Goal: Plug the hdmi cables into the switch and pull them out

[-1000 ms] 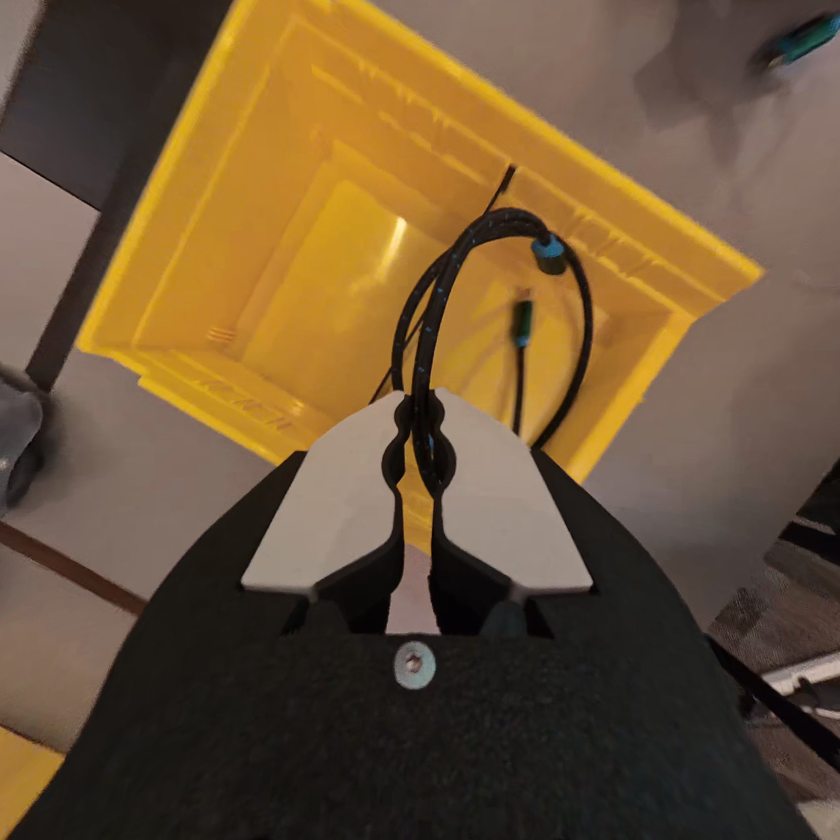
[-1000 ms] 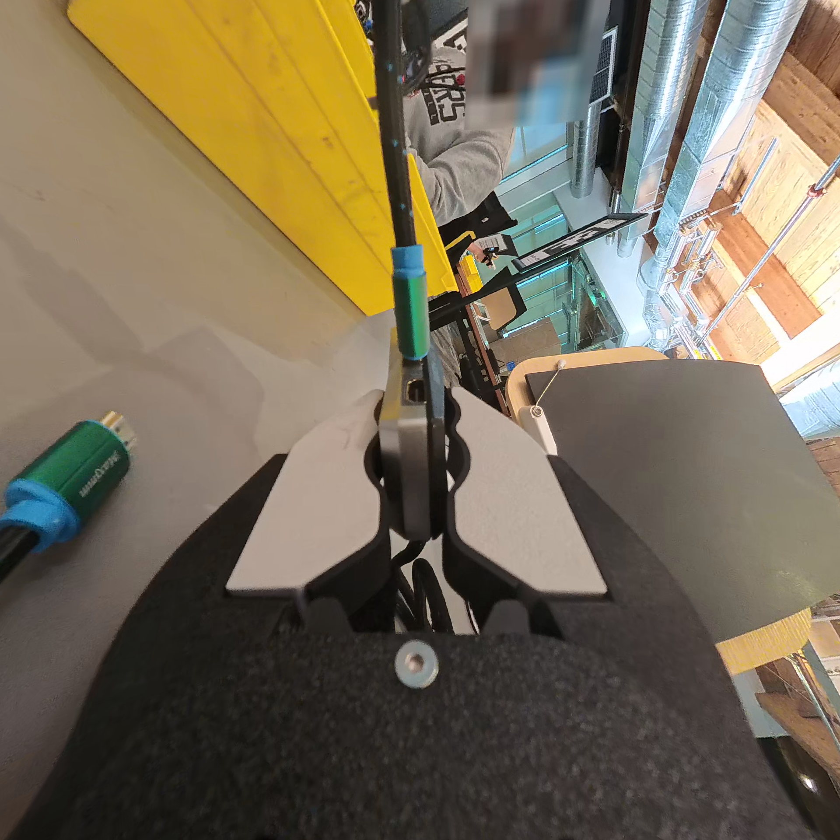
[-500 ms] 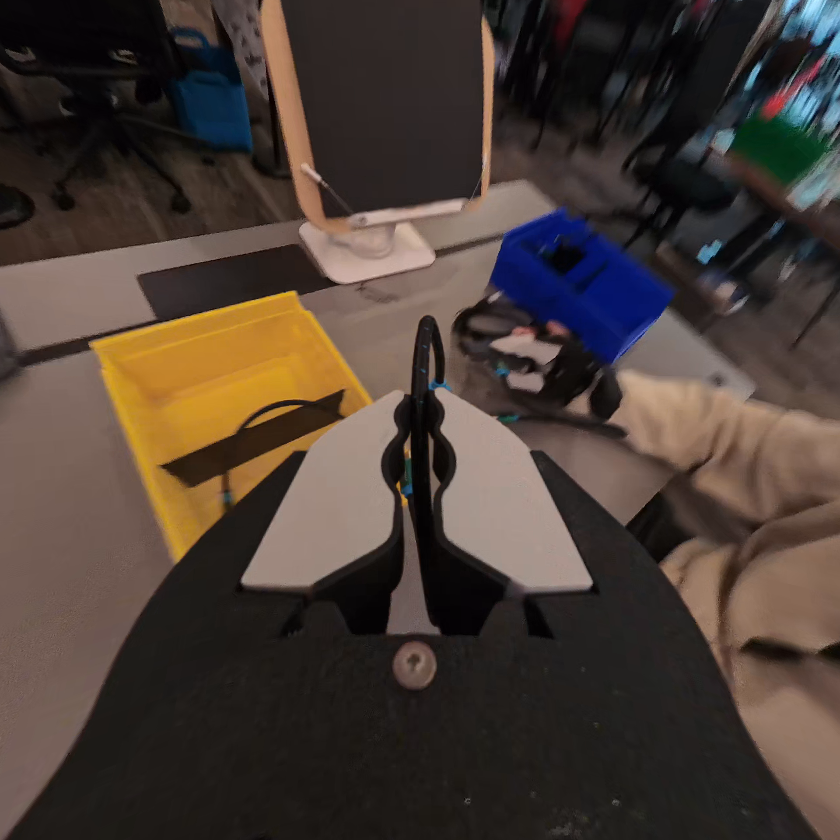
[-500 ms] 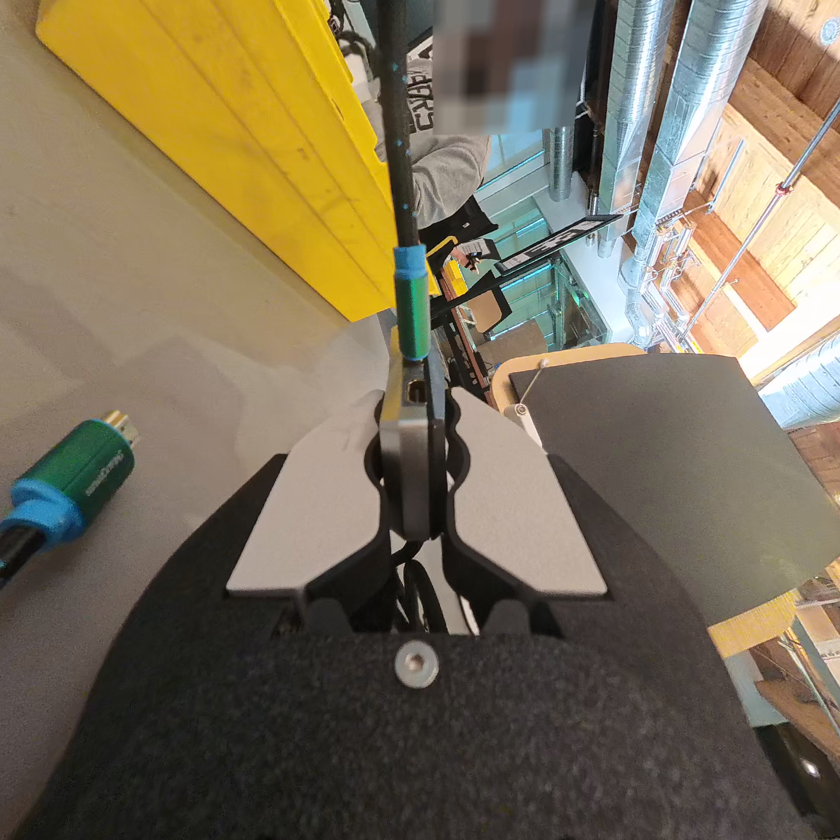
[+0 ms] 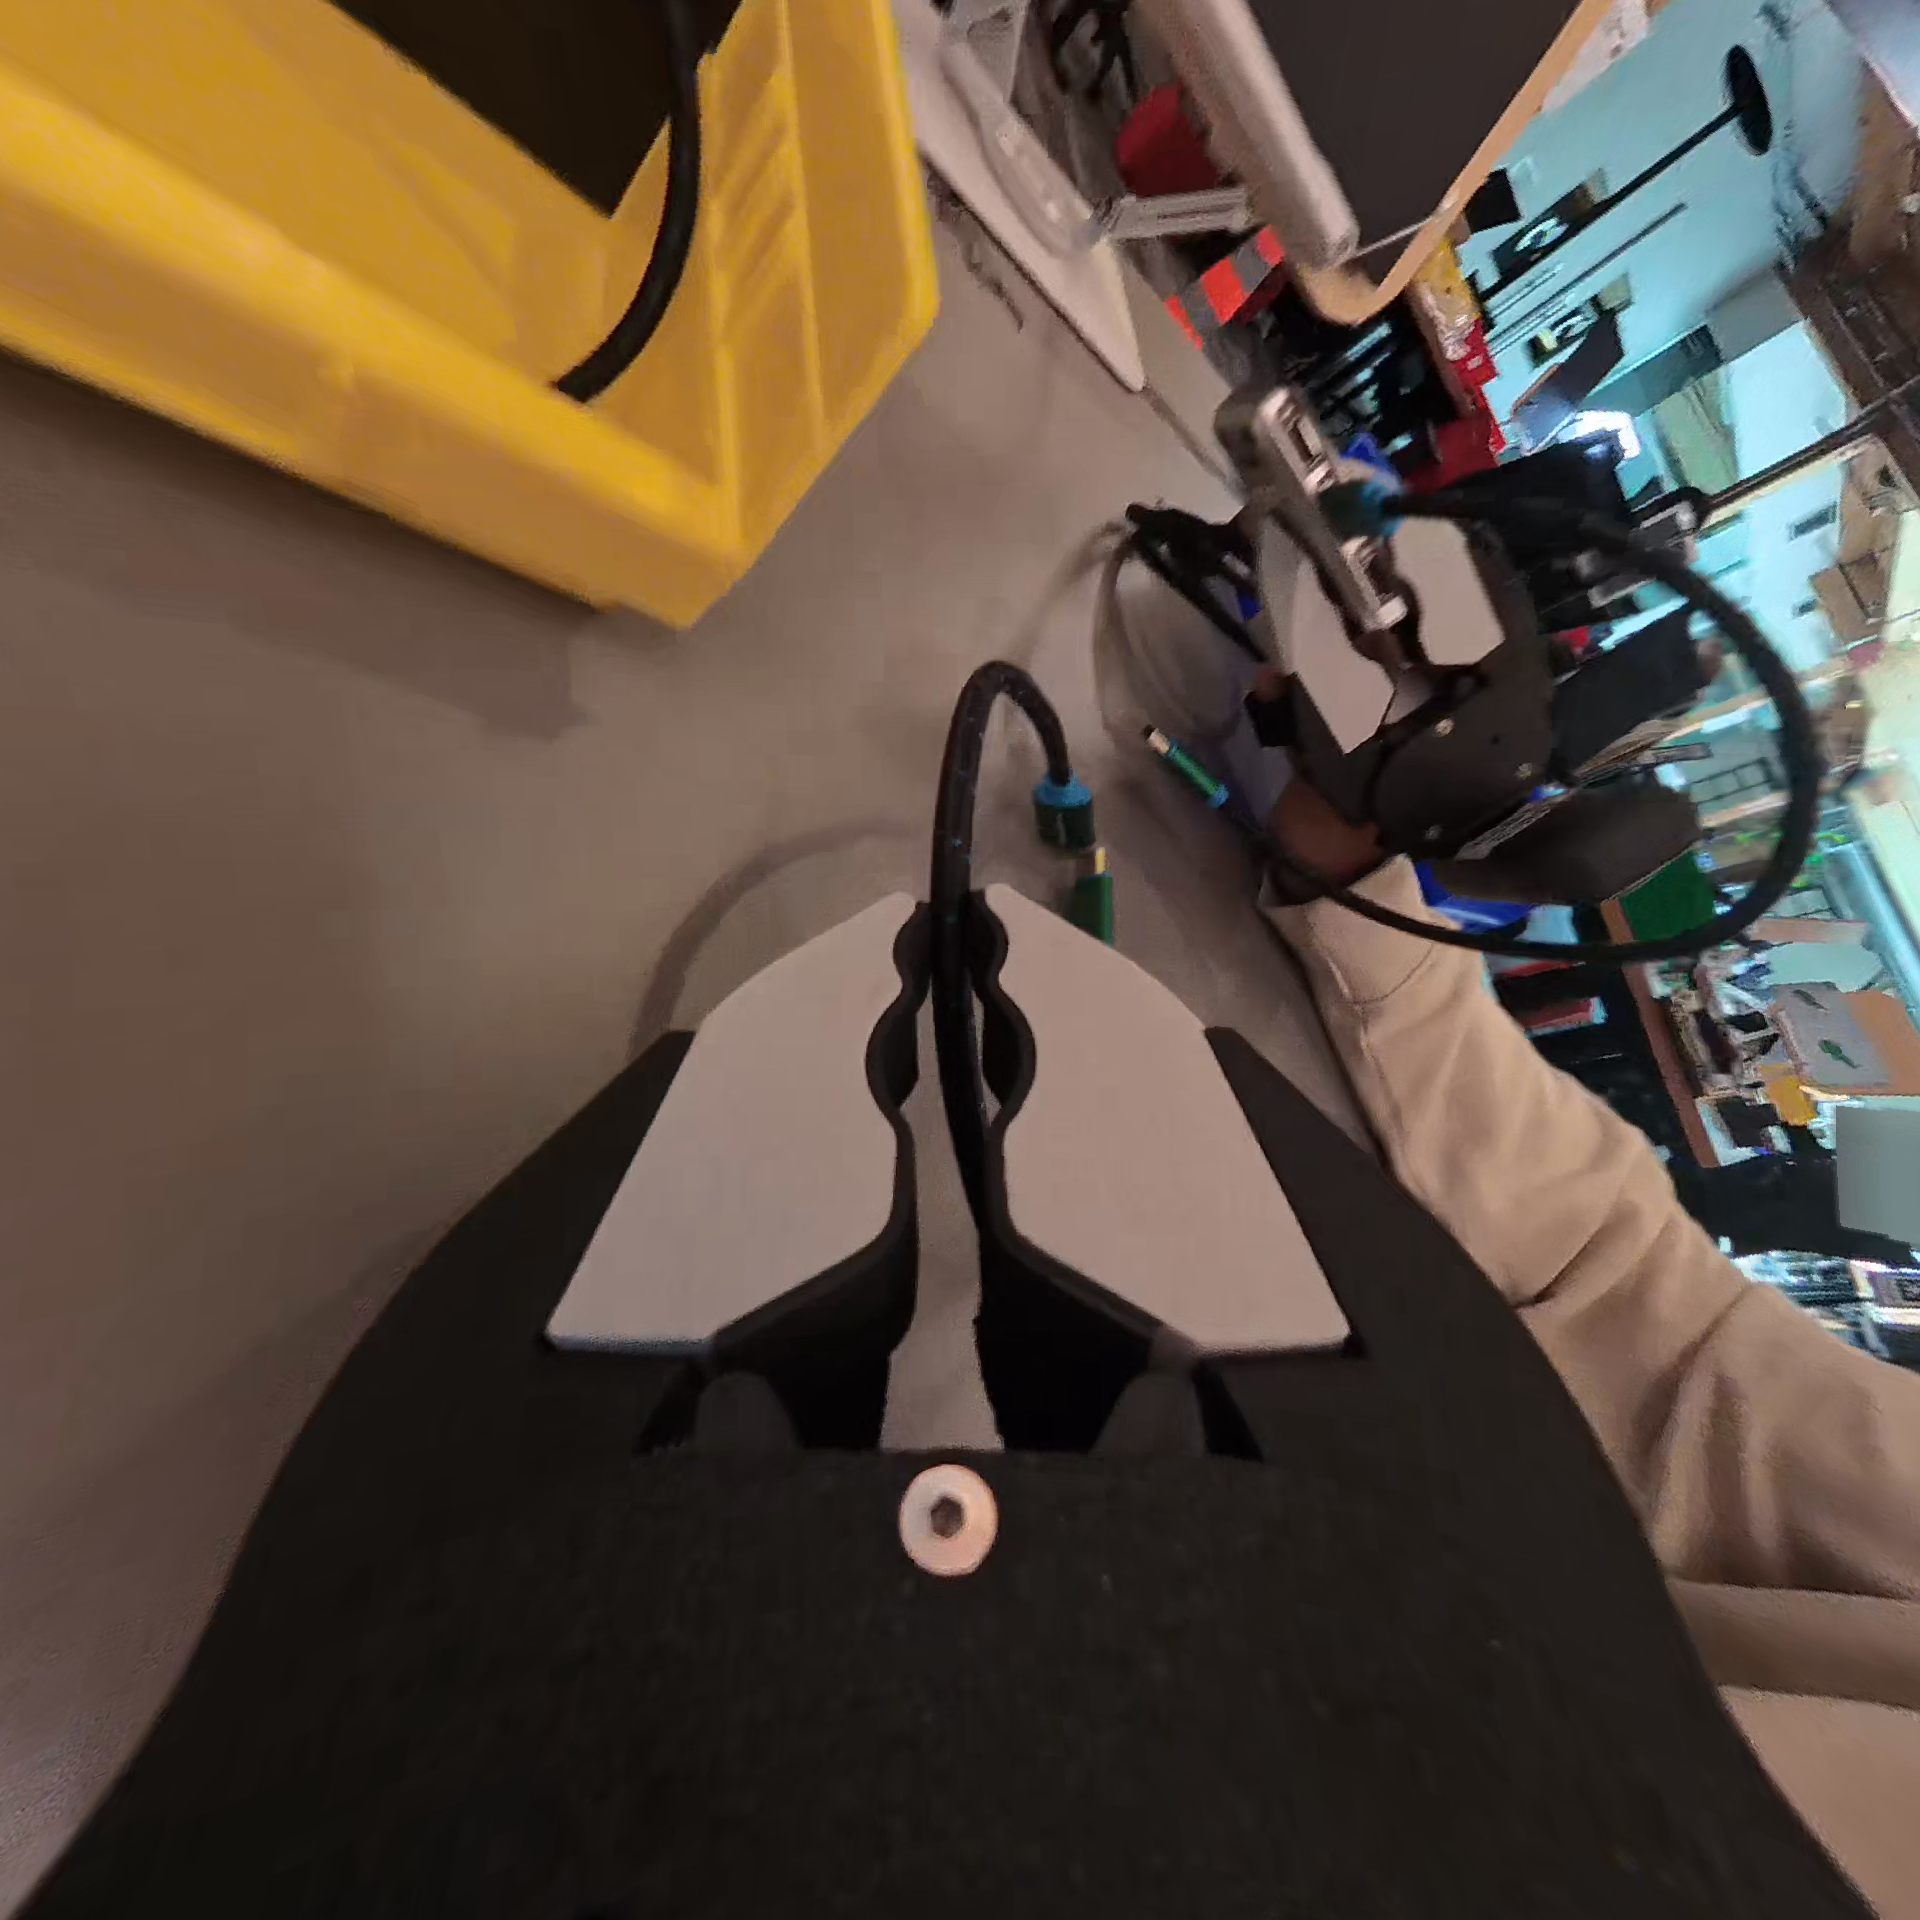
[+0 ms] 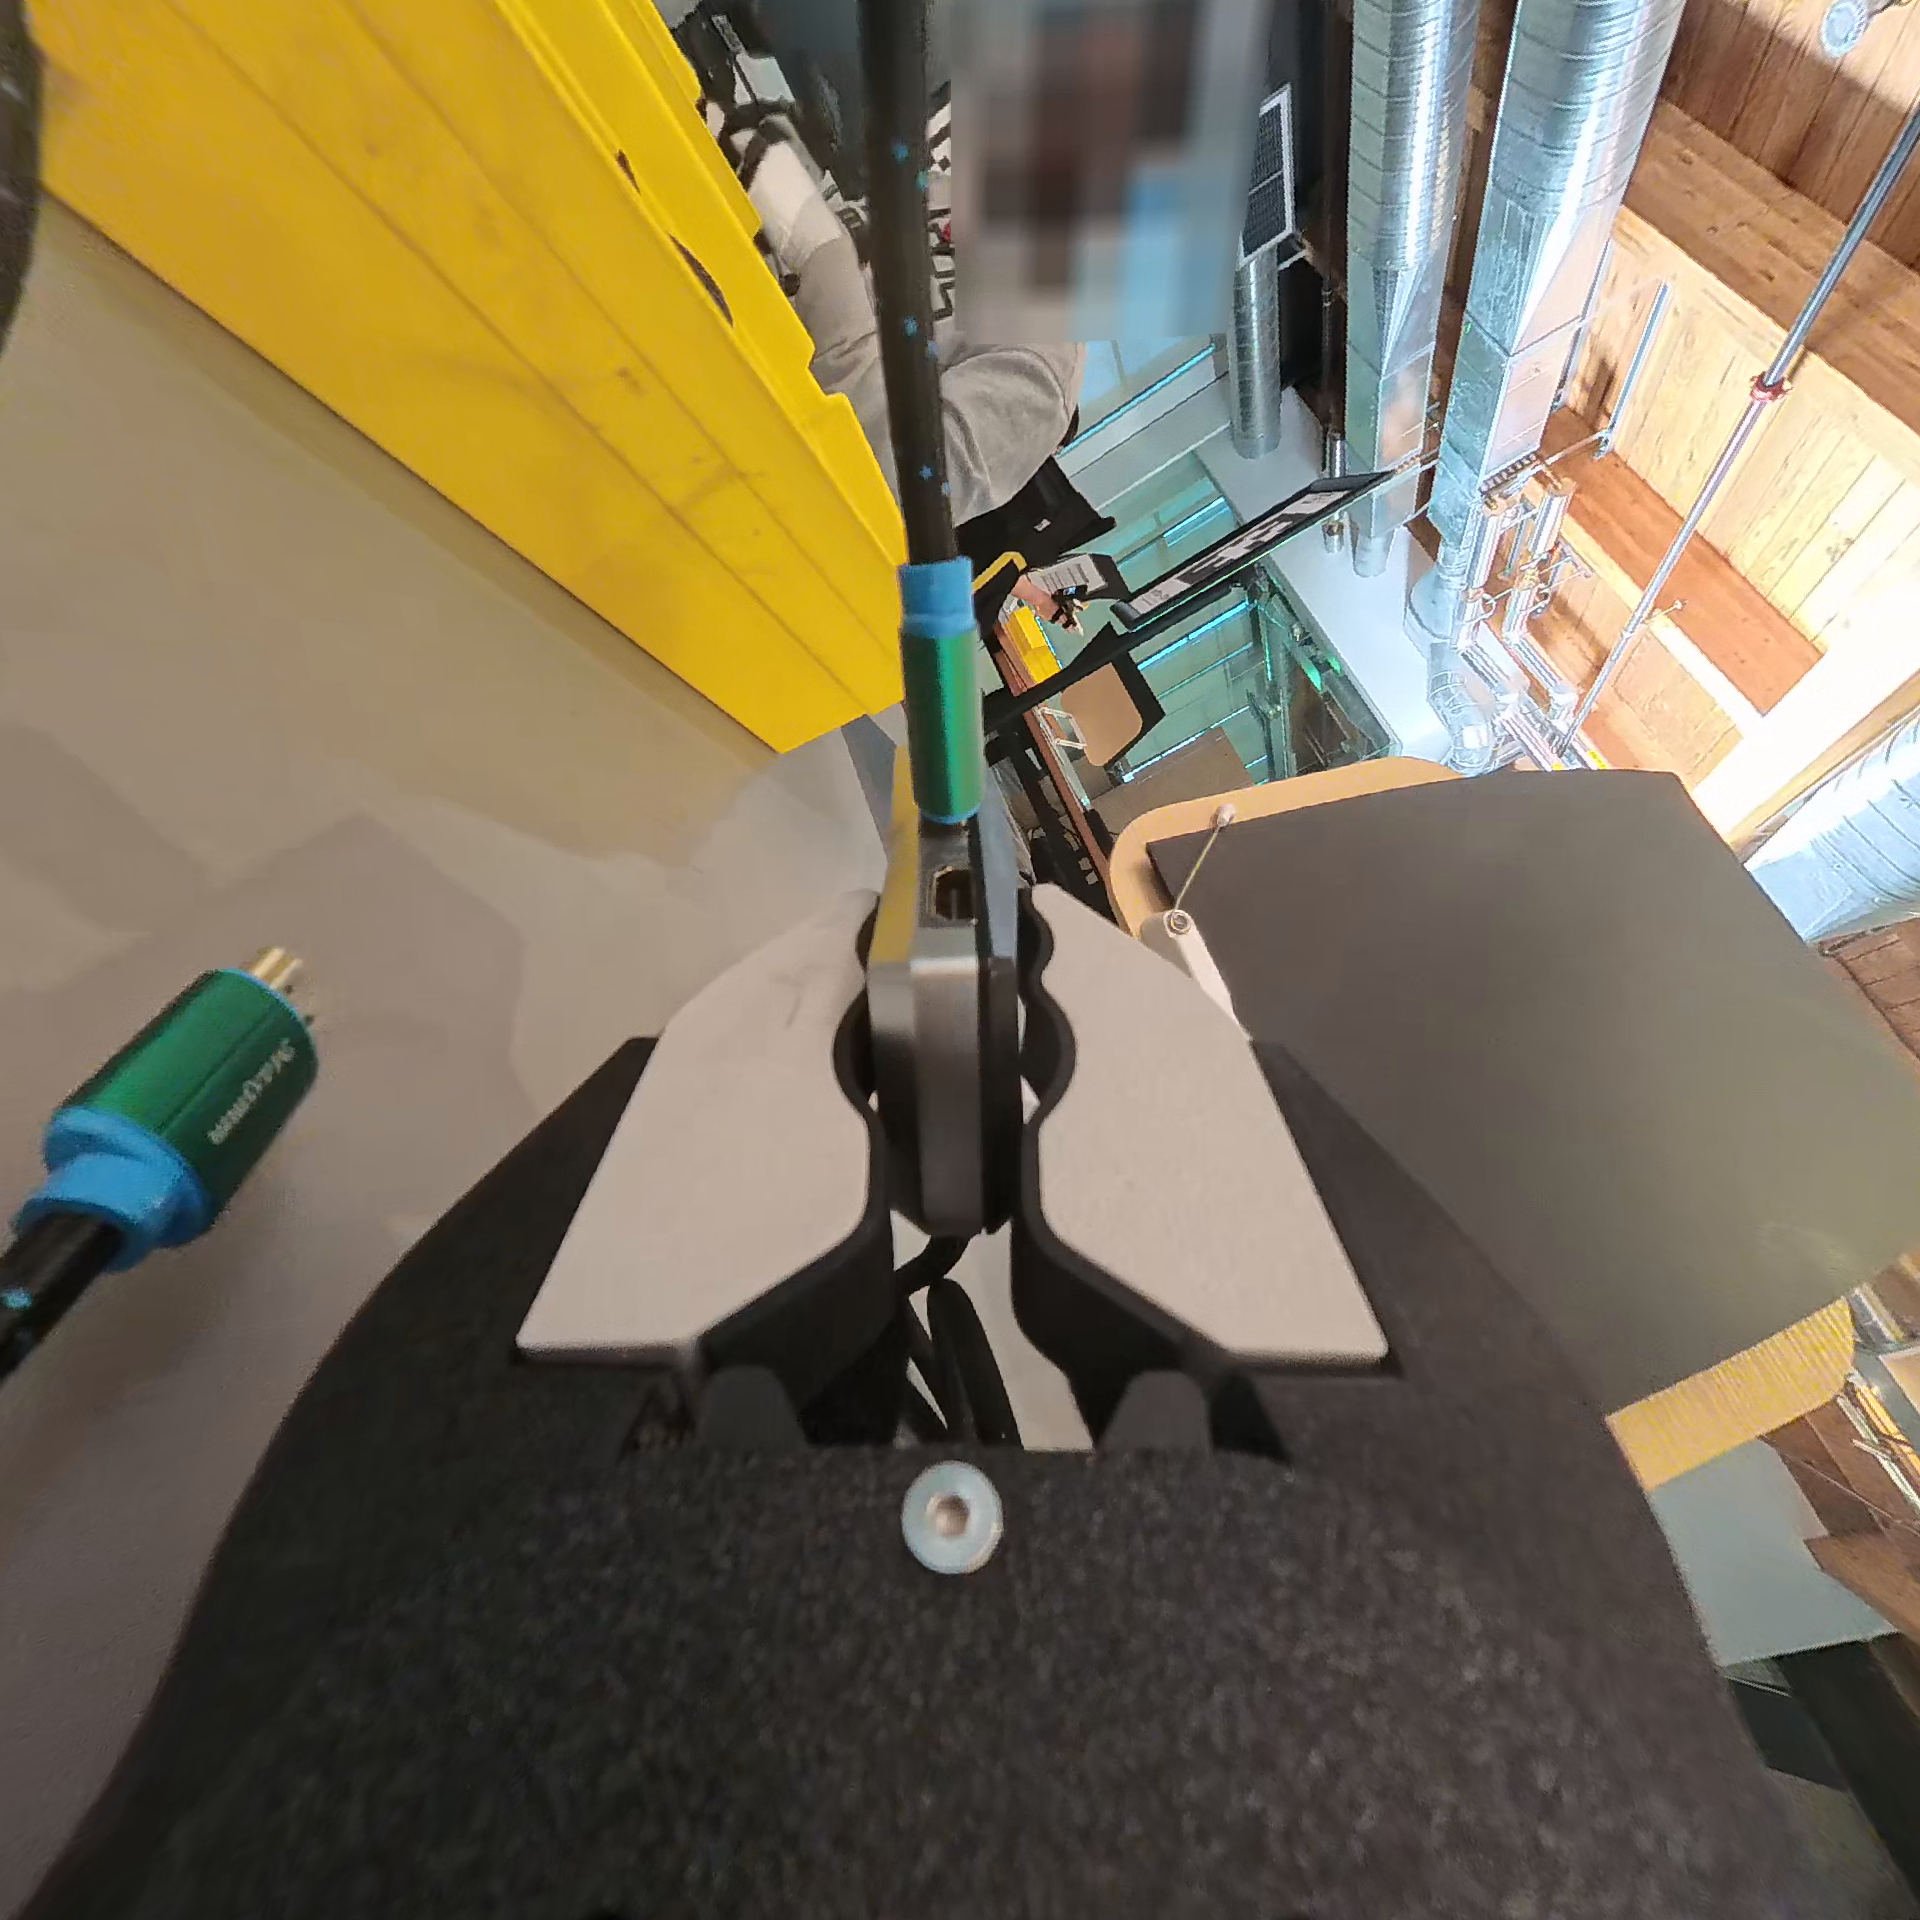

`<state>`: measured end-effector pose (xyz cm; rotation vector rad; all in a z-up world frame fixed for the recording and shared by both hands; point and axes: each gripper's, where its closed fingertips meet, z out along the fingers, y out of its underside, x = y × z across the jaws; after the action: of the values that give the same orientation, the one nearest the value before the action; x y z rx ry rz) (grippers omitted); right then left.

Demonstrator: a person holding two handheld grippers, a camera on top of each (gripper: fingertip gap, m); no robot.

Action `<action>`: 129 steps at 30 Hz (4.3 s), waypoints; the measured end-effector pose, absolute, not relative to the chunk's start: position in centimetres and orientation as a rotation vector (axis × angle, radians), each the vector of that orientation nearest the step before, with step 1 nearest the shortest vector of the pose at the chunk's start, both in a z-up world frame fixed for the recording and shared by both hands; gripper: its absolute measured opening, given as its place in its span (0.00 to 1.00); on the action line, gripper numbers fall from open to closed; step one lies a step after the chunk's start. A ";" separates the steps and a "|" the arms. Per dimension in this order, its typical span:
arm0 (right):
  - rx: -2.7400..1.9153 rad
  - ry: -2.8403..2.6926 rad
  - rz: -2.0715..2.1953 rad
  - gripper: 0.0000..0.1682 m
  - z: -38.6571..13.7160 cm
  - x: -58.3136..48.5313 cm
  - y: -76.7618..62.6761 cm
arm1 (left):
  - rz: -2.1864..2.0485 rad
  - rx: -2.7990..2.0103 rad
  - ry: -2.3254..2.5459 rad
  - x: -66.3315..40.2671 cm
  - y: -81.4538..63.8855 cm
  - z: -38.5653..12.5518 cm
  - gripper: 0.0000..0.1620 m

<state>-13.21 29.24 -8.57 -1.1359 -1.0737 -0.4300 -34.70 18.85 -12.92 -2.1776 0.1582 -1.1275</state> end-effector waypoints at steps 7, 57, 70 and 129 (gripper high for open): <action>-1.141 -1.081 -0.427 0.13 -8.7 -13.3 29.4 | -0.973 -2.219 0.255 -34.2 15.1 -14.6 0.04; -1.178 -1.119 -0.407 0.13 -9.6 -13.5 29.6 | -1.304 -2.388 1.086 -24.3 16.6 -17.7 0.17; -1.178 -1.124 -0.401 0.13 -9.7 -13.7 29.5 | -1.400 -2.441 1.191 -21.2 13.1 -17.8 0.03; -1.063 -1.245 -0.490 0.13 -9.8 -16.9 27.2 | 0.129 -1.693 1.642 -23.1 25.7 -8.2 0.04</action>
<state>-16.89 27.22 -9.76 -1.0632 -1.2449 -0.4900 -23.12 25.73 -8.20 -1.6927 1.6418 0.1291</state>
